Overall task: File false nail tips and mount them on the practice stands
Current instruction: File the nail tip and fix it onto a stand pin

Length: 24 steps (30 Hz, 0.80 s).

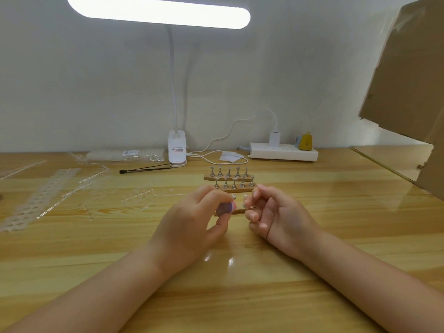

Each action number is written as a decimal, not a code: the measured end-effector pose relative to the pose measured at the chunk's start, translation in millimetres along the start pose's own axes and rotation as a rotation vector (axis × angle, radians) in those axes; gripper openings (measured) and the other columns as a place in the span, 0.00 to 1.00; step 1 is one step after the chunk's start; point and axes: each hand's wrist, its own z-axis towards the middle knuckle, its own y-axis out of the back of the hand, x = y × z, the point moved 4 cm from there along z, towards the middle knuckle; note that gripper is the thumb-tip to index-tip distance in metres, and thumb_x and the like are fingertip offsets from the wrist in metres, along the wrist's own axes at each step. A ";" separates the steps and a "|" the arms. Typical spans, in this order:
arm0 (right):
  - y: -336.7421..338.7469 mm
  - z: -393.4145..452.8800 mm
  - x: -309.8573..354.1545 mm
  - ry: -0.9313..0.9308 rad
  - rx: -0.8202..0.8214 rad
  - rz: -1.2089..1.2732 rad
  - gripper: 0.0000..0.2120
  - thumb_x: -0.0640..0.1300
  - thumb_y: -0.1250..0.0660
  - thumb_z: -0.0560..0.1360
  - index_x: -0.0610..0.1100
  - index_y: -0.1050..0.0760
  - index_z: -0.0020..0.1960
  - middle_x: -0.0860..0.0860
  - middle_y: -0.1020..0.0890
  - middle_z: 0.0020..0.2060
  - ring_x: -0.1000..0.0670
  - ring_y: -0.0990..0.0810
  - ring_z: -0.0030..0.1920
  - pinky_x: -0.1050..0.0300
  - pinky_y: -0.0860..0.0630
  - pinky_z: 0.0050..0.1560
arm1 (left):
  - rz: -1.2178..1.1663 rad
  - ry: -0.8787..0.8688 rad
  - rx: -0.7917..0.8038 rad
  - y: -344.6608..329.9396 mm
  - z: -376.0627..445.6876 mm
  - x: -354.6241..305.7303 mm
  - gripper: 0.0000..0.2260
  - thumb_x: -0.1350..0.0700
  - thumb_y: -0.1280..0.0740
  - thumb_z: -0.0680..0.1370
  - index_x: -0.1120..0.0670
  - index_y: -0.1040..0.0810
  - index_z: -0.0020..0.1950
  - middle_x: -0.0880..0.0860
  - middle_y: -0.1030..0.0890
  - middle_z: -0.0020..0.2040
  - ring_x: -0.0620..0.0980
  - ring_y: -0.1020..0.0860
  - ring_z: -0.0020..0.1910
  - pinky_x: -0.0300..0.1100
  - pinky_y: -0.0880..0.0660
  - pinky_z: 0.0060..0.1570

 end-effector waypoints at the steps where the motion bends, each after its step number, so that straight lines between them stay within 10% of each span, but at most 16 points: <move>1: 0.6 0.7 -0.4 0.009 -0.005 -0.023 0.06 0.44 0.37 0.73 0.41 0.30 0.42 0.46 0.23 0.33 0.52 0.27 0.26 0.62 0.32 0.22 | -0.012 0.019 -0.015 0.7 -0.3 2.4 0.05 0.62 0.31 0.74 0.60 0.20 0.50 0.51 0.21 0.43 0.50 0.20 0.41 0.48 0.22 0.38; 24: -3.4 -1.5 -6.1 0.055 0.031 -0.257 0.16 0.37 0.27 0.67 0.35 0.26 0.52 0.43 0.18 0.34 0.50 0.18 0.31 0.61 0.22 0.30 | -0.005 0.043 -0.056 -3.2 -2.0 6.1 0.09 0.67 0.28 0.71 0.59 0.21 0.50 0.51 0.21 0.45 0.47 0.22 0.44 0.43 0.23 0.44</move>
